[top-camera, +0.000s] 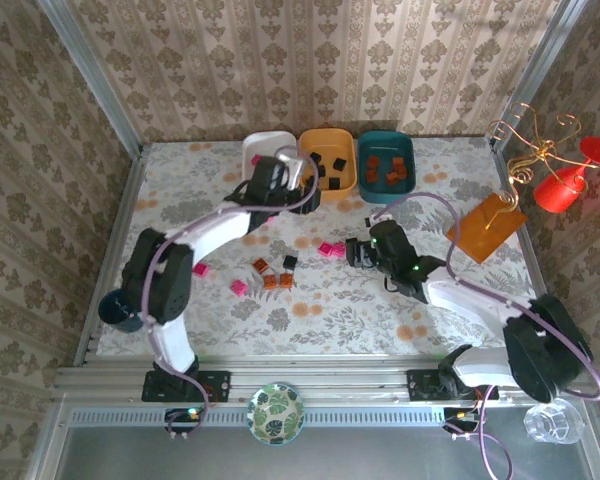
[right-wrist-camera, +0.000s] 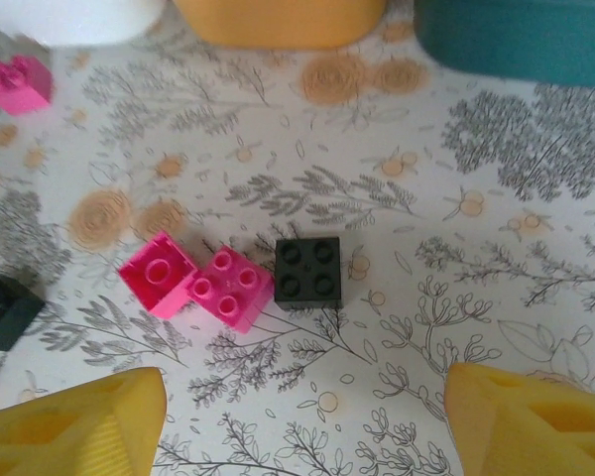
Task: Sort the legos into containers by color
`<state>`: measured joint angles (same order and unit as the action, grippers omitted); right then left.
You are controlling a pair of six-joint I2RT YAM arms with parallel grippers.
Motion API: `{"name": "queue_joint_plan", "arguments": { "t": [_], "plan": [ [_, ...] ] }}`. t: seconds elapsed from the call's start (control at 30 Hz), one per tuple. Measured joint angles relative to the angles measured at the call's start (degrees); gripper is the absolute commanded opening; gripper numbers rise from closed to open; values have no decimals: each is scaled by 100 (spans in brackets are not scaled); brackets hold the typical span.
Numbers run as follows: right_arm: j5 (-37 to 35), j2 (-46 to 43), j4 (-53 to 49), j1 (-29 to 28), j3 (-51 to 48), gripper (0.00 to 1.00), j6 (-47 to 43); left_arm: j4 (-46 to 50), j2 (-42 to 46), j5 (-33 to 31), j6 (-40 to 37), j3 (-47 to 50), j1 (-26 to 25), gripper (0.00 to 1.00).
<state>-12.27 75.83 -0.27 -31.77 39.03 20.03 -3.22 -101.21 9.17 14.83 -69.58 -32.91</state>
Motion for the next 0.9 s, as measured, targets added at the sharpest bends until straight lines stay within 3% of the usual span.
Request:
{"name": "queue_joint_plan", "arguments": {
  "t": [0.13,0.33,0.63,0.9],
  "plan": [
    [0,601,-144,0,275,72,52,-514,846,52,291,1379,0,76],
    [0,1241,-501,0,590,67,175,-992,1611,66,697,2623,-81,76],
    [-85,2044,-876,61,1180,62,271,-1480,2345,-11,852,3276,-199,76],
    [-96,2417,-892,66,1370,67,321,-1565,2638,-15,857,3517,-199,76]
  ]
}}
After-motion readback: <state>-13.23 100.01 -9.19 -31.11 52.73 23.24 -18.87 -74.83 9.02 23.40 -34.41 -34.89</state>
